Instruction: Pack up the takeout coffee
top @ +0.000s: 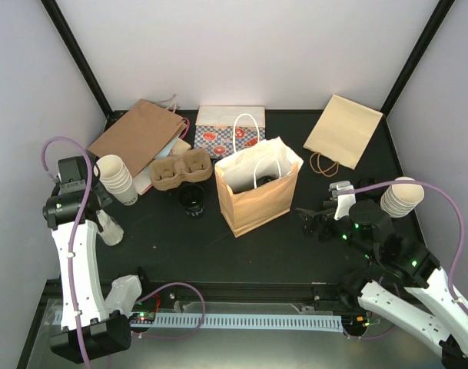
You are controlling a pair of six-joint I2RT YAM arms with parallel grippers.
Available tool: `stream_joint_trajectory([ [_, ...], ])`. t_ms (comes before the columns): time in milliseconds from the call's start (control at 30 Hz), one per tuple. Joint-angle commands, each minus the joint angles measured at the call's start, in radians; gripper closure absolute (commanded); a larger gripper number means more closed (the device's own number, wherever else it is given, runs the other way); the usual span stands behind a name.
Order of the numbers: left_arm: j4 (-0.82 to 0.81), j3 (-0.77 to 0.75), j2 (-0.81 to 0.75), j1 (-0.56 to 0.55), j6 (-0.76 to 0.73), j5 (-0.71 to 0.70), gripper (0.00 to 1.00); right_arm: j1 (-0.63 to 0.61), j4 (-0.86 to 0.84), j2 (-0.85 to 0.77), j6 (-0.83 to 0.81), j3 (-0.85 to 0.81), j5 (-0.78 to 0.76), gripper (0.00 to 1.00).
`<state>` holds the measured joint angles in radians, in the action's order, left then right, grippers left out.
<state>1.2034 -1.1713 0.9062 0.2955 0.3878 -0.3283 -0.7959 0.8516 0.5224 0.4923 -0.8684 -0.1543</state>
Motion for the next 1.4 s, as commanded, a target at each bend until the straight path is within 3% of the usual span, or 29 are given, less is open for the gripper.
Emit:
stream_joint_trajectory([
  [0,-0.007,-0.009,-0.003,0.01,0.015,-0.03,0.76,0.004,-0.028,-0.004,-0.004,0.004,0.005,0.0],
  [667,-0.02,0.018,0.002,0.01,0.016,-0.02,0.78,0.003,-0.026,0.0,-0.003,0.004,0.01,0.0],
  [933,-0.005,-0.004,0.003,0.01,0.012,-0.026,0.95,0.004,-0.026,0.0,-0.002,0.006,0.012,0.0],
  [1367,0.076,-0.139,-0.027,0.01,-0.008,-0.045,0.98,0.004,-0.03,0.002,-0.004,0.008,0.019,0.0],
])
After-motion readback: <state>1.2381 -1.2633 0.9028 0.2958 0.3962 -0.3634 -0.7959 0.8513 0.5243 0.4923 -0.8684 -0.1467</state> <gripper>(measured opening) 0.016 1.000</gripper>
